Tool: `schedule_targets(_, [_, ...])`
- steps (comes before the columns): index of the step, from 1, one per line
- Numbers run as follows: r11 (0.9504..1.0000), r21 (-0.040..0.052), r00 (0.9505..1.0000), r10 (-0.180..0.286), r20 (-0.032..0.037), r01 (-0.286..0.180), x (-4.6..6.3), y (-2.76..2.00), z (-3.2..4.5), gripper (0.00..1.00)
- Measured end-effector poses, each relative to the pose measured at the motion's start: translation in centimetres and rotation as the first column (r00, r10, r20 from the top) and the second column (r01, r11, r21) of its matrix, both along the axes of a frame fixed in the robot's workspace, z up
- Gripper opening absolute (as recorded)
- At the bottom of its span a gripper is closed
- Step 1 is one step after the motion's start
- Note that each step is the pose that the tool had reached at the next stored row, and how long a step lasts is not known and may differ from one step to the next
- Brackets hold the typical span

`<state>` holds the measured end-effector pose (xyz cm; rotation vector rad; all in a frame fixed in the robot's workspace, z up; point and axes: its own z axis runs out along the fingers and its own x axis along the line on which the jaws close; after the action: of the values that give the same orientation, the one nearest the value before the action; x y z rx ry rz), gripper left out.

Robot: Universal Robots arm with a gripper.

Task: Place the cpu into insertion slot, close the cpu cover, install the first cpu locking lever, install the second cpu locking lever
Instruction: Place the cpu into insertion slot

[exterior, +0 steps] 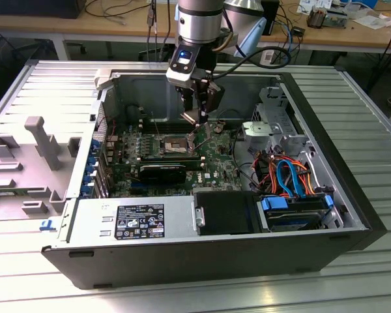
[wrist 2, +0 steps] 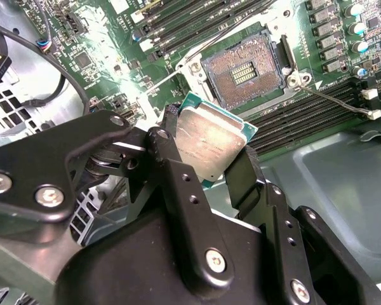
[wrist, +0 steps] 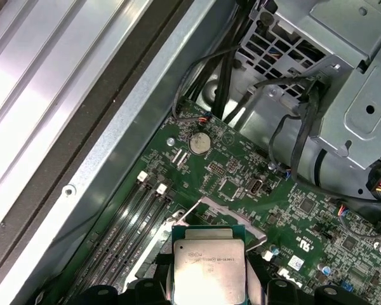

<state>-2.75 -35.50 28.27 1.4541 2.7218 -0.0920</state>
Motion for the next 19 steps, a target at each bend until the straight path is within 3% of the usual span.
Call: schedule_targets(19, [0.9997, -0.0026, 0.9997, -0.024, -0.0001, 0.024, 0.00, 0.00, 0.00, 0.54])
